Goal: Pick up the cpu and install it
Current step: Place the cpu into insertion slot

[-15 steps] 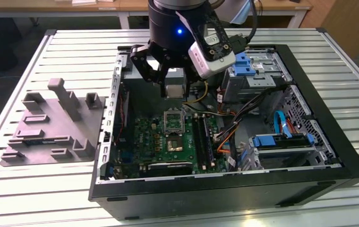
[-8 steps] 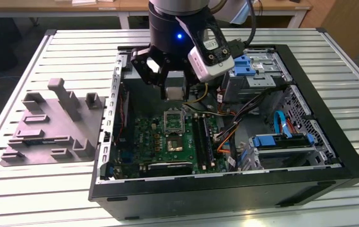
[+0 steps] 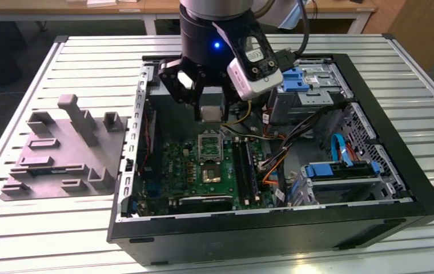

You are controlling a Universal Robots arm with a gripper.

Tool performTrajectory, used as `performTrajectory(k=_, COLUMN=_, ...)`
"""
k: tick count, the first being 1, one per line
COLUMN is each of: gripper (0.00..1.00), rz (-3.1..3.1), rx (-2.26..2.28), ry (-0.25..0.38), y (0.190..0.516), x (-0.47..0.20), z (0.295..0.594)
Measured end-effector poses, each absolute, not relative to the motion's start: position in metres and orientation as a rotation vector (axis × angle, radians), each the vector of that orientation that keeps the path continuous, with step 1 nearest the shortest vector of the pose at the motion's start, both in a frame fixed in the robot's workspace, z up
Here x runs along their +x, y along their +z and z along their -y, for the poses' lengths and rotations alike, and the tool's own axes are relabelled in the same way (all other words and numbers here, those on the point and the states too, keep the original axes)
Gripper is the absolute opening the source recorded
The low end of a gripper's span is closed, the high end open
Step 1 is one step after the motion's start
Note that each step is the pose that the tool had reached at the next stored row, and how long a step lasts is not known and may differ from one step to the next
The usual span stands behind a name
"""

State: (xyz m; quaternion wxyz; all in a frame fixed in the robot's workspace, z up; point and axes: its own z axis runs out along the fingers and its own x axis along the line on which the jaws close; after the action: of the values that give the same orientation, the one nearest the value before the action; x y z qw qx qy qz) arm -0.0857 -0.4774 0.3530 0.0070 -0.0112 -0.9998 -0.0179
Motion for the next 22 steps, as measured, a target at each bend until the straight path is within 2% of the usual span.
performTrajectory(k=22, gripper=0.47, rz=3.127, rx=-0.035, ry=-0.056, y=0.3464, x=-0.0857, z=0.4774)
